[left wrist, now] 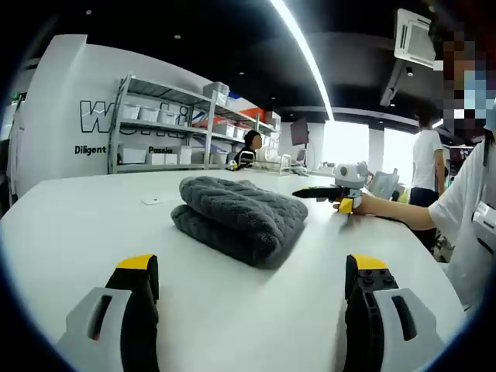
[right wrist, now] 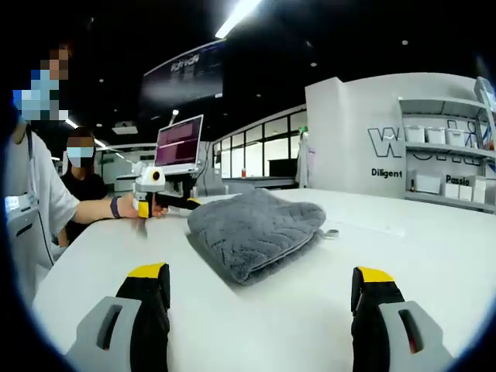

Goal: Open the folded towel by lifting each exposed corner and separating the folded layers until the towel lies flat within the target outline without major curled edges

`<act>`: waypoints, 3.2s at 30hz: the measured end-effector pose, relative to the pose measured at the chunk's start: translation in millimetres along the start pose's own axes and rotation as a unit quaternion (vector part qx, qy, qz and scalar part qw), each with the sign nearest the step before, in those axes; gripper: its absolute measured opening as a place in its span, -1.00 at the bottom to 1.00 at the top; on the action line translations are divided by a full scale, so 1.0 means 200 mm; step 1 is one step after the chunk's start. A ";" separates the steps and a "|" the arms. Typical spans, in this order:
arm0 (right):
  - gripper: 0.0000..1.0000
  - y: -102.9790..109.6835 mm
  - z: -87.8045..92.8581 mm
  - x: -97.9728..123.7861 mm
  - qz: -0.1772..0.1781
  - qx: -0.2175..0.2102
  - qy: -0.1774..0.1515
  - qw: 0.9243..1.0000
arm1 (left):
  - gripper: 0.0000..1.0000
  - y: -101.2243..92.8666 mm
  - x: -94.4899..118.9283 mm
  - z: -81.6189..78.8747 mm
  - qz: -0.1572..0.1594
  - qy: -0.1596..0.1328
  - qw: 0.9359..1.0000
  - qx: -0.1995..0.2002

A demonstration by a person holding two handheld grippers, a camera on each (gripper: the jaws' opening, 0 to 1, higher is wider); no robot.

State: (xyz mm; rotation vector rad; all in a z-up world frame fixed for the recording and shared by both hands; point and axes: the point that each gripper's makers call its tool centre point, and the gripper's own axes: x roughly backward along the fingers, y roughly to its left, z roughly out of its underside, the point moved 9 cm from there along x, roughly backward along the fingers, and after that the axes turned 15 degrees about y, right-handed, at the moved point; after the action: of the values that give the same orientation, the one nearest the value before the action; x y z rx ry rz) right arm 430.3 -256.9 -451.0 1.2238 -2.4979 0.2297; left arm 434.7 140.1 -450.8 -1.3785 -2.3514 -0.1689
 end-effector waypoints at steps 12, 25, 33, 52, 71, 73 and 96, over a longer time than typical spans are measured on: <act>0.99 0.01 0.00 0.00 0.001 0.002 0.003 1.000 | 0.98 0.00 0.00 0.00 0.000 0.000 1.000 0.000; 0.99 0.01 0.00 -0.01 -0.003 -0.003 0.000 1.000 | 0.98 -0.01 0.00 0.00 0.001 0.000 1.000 0.000; 0.99 0.00 -0.02 -0.06 -0.005 -0.014 -0.007 1.000 | 0.98 -0.02 0.00 0.00 0.001 0.001 1.000 -0.001; 0.87 -0.07 -0.14 -0.32 -0.017 -0.046 -0.021 0.999 | 0.98 -0.02 -0.01 0.00 0.000 0.004 1.000 -0.003; 0.32 -0.04 -0.16 -0.43 -0.066 -0.072 -0.010 0.995 | 0.98 -0.01 -0.01 0.00 0.000 0.005 1.000 -0.004; 0.28 -0.03 -0.16 -0.43 -0.064 -0.062 -0.010 0.996 | 0.98 -0.01 -0.01 0.00 0.000 0.005 1.000 -0.004; -0.74 -0.03 -0.17 -0.41 0.016 0.040 -0.016 0.999 | 0.98 -0.01 0.00 0.00 0.002 0.004 1.000 0.000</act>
State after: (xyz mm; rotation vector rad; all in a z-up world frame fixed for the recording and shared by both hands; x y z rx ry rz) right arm 488.8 -190.5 -449.5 1.2284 -2.5594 0.3225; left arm 433.0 139.5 -451.3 -1.3792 -2.3425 -0.1715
